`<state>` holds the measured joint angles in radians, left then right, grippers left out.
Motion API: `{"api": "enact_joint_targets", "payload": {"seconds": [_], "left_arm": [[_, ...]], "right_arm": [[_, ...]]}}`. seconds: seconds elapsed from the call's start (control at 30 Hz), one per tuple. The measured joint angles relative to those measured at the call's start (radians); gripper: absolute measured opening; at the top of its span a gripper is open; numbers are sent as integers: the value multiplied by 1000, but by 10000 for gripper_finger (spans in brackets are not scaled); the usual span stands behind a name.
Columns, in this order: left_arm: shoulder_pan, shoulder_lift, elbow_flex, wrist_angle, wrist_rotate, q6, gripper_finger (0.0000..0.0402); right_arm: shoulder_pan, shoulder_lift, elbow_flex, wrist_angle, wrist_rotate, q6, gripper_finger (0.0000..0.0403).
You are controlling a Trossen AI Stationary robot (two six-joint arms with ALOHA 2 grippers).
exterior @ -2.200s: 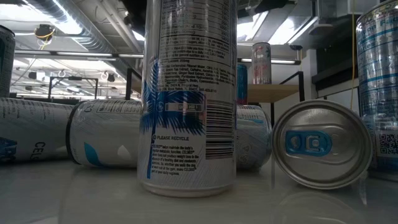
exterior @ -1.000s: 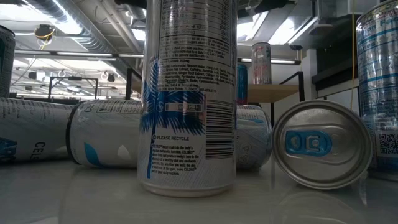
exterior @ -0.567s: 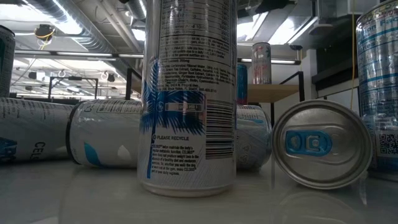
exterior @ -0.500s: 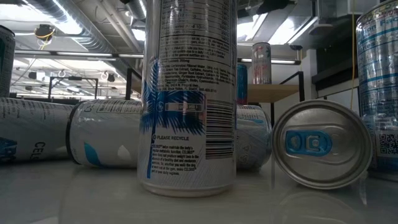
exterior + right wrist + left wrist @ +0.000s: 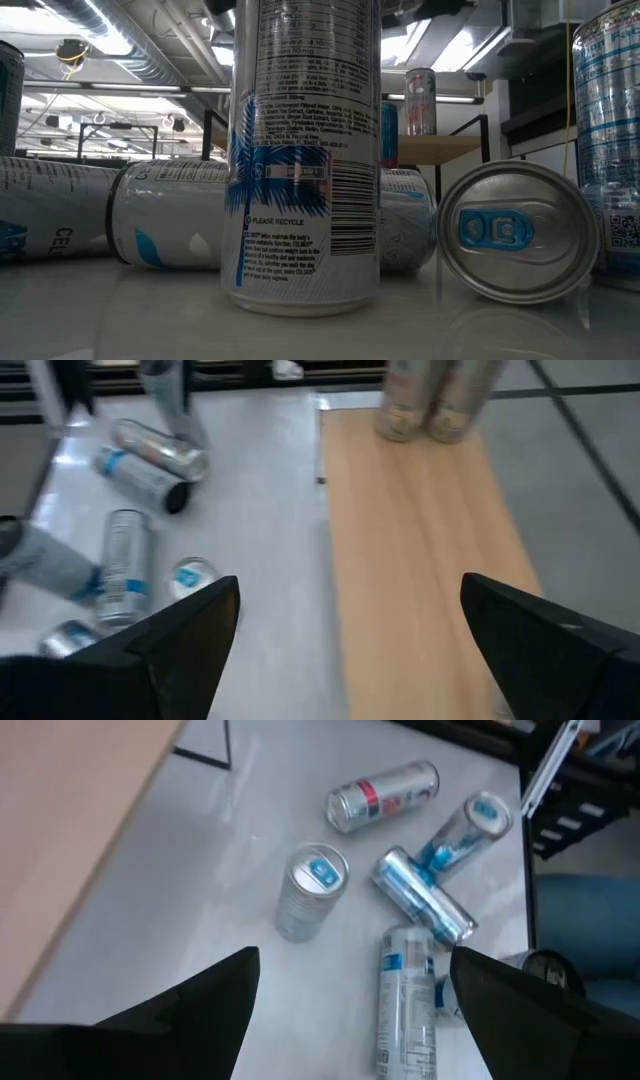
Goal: Sort soda cans
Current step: Put the left white pink soda can on the shelf and align with other white pink soda cans
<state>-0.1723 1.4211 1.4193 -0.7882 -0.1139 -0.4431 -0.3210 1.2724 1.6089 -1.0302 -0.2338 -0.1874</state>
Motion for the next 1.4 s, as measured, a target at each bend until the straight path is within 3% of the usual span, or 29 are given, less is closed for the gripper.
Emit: {"api": "enact_joint_targets", "payload": {"seconds": [0.27,0.53,0.87,1.2,1.4], "left_arm": [[-33,40,0,-7,-5,-68,321],[-32,39,0,-4,-84,-79,321],[-32,39,0,-30,-104,-112,321],[-32,-34,0,-309,-34,-392,321],[-34,-95,0,-499,64,-564,321]], "right_arm": [[0,0,0,0,-22,-1,376],[0,0,0,0,-23,-1,376],[1,0,0,-1,-145,-1,376],[1,1,0,-1,-144,-1,376],[1,2,0,-2,-145,-1,376]]}}
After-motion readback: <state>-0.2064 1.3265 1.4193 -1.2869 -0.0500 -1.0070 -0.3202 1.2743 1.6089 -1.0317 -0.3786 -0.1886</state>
